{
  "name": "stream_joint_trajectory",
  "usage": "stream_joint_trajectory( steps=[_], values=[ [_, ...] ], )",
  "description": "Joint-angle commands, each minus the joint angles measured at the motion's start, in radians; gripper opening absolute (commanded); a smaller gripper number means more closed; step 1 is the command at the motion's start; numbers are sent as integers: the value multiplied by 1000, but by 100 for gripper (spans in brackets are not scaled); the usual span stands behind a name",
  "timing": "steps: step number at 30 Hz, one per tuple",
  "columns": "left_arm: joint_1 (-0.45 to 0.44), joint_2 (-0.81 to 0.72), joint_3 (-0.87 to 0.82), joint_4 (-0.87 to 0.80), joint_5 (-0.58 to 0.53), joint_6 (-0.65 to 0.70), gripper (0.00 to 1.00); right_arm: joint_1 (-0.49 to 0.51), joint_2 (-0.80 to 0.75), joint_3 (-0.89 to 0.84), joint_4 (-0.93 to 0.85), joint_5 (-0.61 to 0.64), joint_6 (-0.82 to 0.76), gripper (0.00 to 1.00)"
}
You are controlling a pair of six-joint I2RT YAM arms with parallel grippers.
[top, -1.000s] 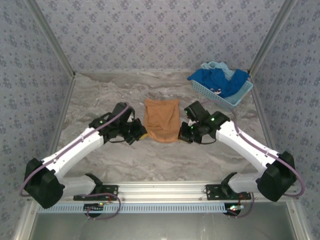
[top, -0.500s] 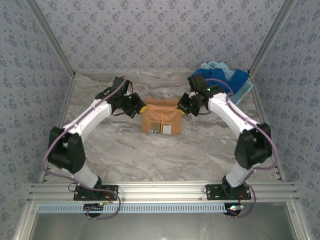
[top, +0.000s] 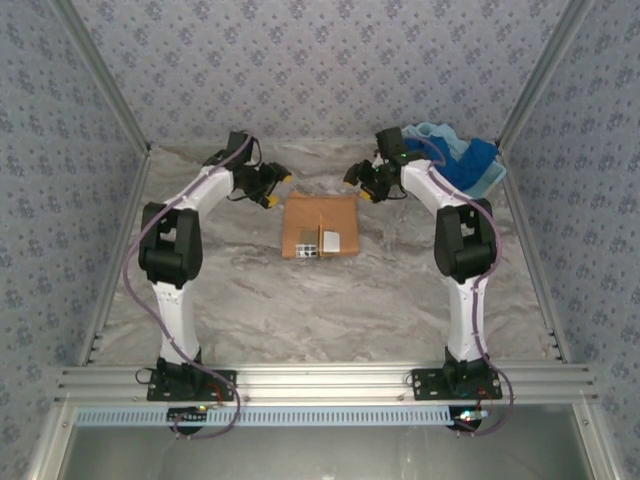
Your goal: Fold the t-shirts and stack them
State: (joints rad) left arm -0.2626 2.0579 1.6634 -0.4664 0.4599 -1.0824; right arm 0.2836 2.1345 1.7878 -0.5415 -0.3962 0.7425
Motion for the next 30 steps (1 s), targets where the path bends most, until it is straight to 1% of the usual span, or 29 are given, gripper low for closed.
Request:
stream_joint_trajectory(
  steps=[1,3,4,5,7,9,10,12,14,16,19,21,24,28,30],
  values=[
    [-55,-251,-195,-24,-43,-4,59,6,-193,-124,0,47,-68,54],
    [-121,-374,-401,48,-59,-128,54,12,-316,-264,46,57,-50,48],
    [-158,-424,-477,80,-80,-198,51,19,-370,-342,76,61,-35,46],
    [-213,-473,-568,116,-118,-286,48,28,-442,-425,115,60,-19,46],
    [-331,-554,-721,251,-209,-474,48,52,-584,-582,217,47,12,47],
    [-430,-587,-814,381,-320,-625,50,76,-719,-756,336,23,61,53],
    [-470,-589,-841,430,-391,-688,55,89,-783,-836,399,15,91,56],
    [-515,-561,-869,534,-478,-761,59,102,-911,-977,533,2,166,61],
    [-534,-502,-874,627,-508,-813,63,101,-994,-1075,588,-7,235,62],
    [-550,-429,-877,727,-521,-878,64,101,-1048,-1119,580,-20,253,62],
    [-569,-343,-865,845,-583,-926,63,96,-1090,-1122,494,-43,229,61],
    [-579,-314,-855,873,-628,-959,61,83,-1103,-1116,455,-57,213,61],
    [-598,-285,-845,882,-687,-1018,55,62,-1117,-1110,419,-72,197,60],
    [-598,-230,-812,907,-722,-1042,51,53,-1121,-1091,382,-85,167,60],
    [-595,-197,-786,919,-727,-1050,48,54,-1122,-1088,371,-87,159,60]
  ],
)
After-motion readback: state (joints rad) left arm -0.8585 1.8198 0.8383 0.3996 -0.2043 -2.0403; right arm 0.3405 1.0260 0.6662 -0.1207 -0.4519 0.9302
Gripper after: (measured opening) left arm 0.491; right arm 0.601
